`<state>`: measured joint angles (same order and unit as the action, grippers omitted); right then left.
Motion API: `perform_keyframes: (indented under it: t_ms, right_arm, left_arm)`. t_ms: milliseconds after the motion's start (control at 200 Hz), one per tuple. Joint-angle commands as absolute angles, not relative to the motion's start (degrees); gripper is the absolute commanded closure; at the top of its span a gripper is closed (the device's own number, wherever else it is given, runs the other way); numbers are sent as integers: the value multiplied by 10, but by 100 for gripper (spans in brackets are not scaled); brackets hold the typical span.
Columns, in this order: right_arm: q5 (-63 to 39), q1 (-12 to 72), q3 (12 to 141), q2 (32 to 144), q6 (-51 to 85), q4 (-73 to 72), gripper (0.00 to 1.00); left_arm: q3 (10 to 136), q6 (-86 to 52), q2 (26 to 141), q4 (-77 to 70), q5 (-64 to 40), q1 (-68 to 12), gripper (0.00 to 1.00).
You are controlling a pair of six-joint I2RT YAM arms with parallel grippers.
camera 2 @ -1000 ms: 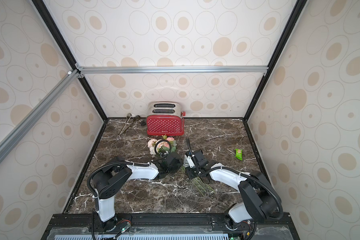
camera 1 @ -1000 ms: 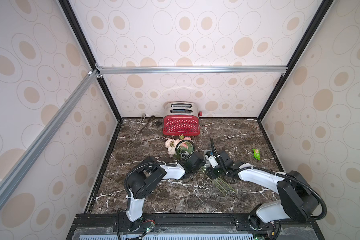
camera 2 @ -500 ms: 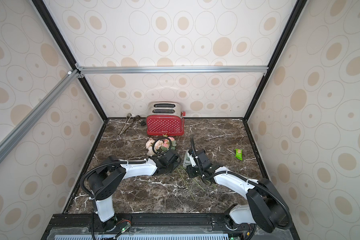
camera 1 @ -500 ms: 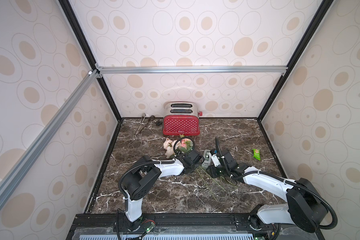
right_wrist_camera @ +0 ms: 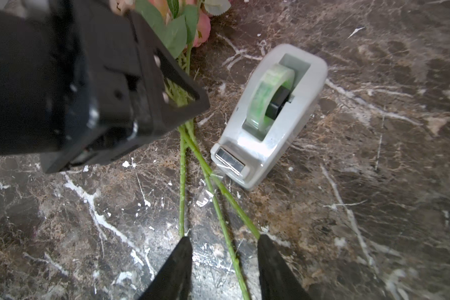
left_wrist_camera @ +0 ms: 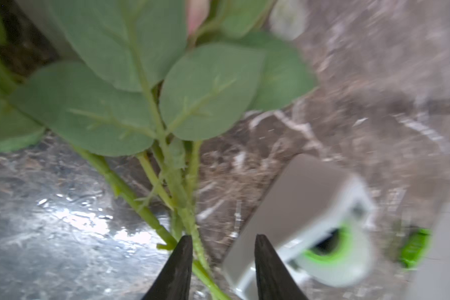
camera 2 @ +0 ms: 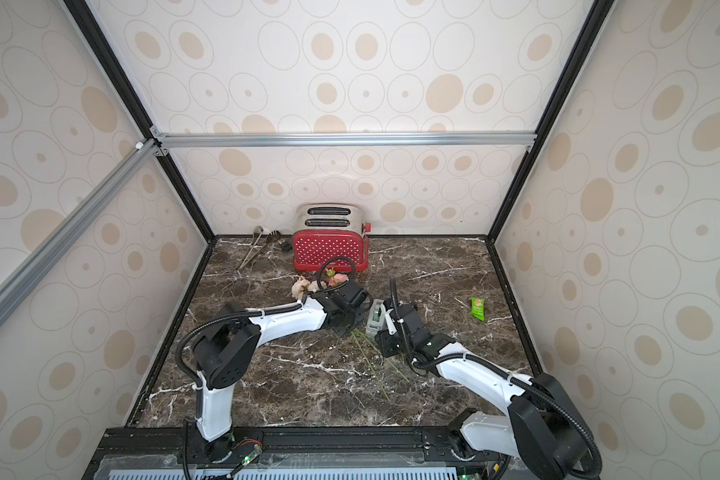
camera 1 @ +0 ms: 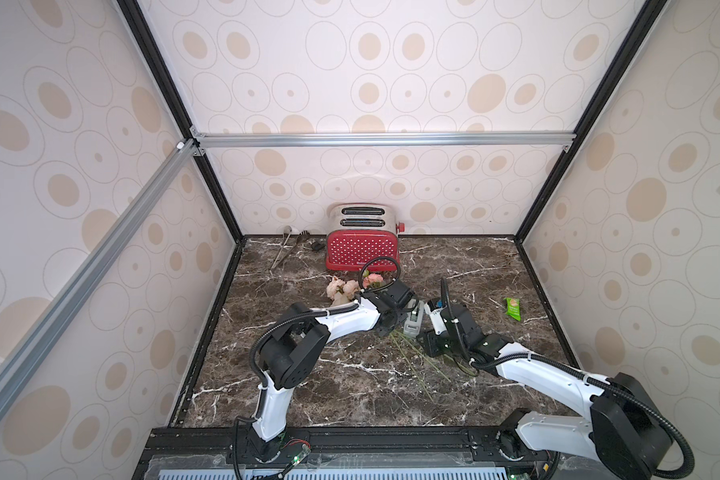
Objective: Wrap bouquets with tape
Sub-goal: Adjust the flowers at the center of the board, then gather the flowers at the center of the board.
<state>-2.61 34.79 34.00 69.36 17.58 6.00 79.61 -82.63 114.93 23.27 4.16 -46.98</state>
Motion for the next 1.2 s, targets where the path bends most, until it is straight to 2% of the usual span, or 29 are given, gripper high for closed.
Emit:
perform_keyframes:
  t_ms: [0, 440, 555, 625, 1071, 1196]
  right_arm:
    - [-12, 345, 327, 675, 180, 53, 55]
    - [-21, 323, 310, 679, 185, 23, 55]
    - [-27, 314, 312, 686, 185, 17, 55]
    - [-32, 309, 311, 689, 187, 13, 55]
    - [-30, 300, 304, 663, 186, 9, 54]
    - [-28, 298, 302, 662, 187, 9, 54]
  left_arm:
    - [820, -808, 1161, 329, 41, -465, 58]
    - [863, -791, 1155, 401, 16, -461, 52]
    - [855, -796, 1142, 406, -6, -461, 42]
    - [846, -798, 1134, 408, -17, -461, 33]
    - [880, -791, 1194, 424, -33, -457, 27]
    - [887, -799, 1175, 442, -4, -456, 27]
